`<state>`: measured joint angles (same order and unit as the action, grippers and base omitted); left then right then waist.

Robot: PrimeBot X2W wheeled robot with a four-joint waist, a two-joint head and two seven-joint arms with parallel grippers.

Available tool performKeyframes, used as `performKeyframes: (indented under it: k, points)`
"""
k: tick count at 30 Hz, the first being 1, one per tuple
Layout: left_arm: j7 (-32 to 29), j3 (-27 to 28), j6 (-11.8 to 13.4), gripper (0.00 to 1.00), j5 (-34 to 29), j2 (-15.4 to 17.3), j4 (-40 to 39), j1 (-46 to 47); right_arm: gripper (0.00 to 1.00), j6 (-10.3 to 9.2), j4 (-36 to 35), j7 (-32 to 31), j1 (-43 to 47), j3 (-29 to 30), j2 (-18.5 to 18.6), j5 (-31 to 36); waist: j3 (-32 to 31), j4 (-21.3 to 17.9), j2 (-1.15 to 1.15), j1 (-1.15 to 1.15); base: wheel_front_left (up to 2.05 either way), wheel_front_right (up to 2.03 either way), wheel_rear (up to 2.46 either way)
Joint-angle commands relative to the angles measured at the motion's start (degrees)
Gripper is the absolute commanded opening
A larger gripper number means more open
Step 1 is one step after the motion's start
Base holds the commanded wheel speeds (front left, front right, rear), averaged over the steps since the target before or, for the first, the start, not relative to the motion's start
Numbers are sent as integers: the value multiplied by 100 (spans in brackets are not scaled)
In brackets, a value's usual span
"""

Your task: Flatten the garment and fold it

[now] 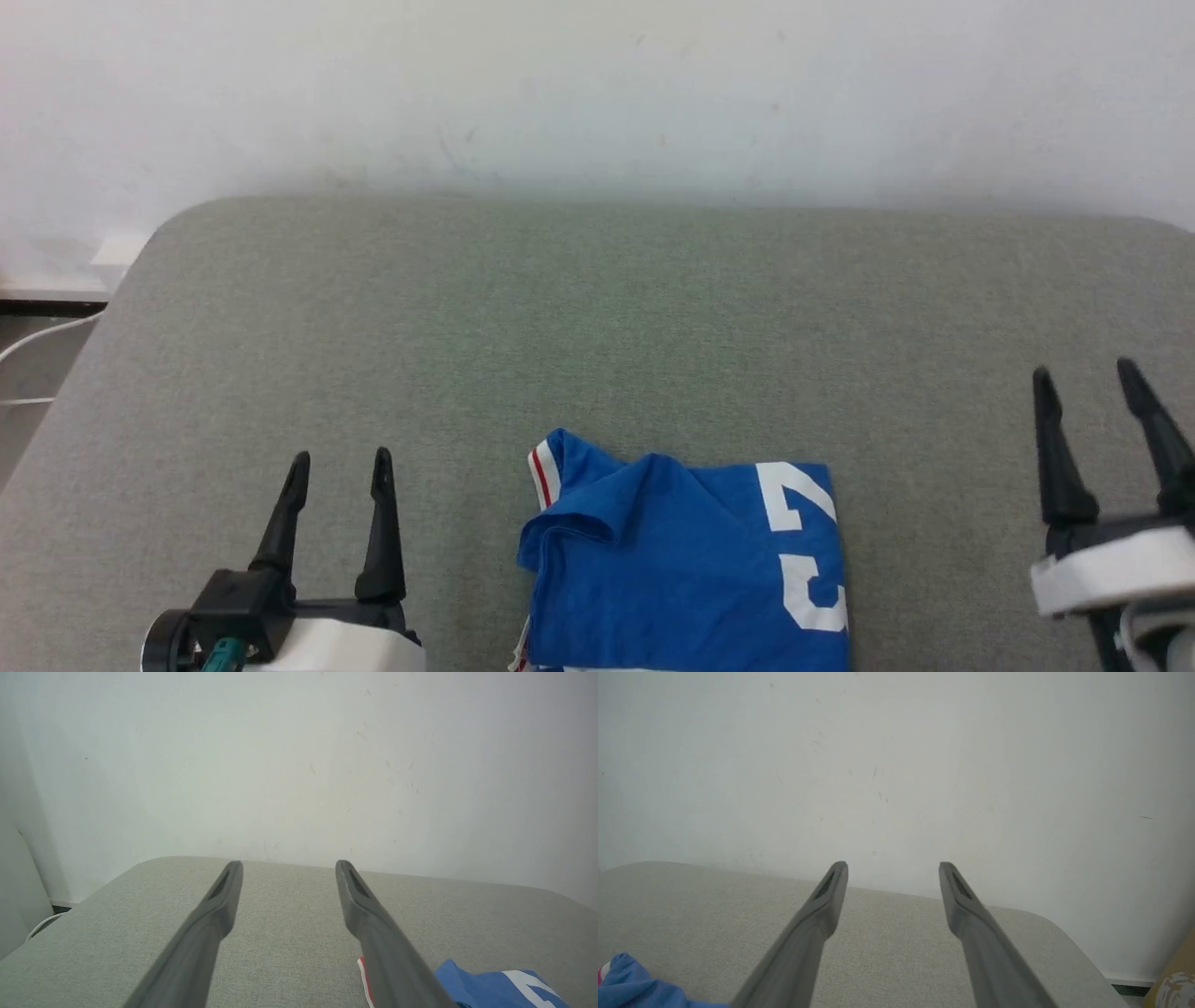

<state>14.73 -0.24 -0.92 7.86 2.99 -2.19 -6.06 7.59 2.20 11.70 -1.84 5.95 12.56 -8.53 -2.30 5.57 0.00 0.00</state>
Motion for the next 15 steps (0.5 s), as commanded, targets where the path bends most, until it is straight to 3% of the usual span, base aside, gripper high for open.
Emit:
performKeyframes:
  k: [1, 9, 15]
  points:
    - [27, -44, -42, 100, -73, -12, 8, -86, 100, -10, -286, 35, 335, 11, -193, 78, 73, -111, 0, 0, 0, 0, 0]
    - [27, -173, -149, 100, -372, 5, 256, -43, 100, -10, -564, -10, 1009, -153, -632, 266, 199, -209, 0, 0, 0, 0, 0]
    - [27, -213, -165, 100, -385, -1, 256, 18, 100, -10, -625, -281, 1038, -244, -646, 132, 306, -223, 0, 0, 0, 0, 0]
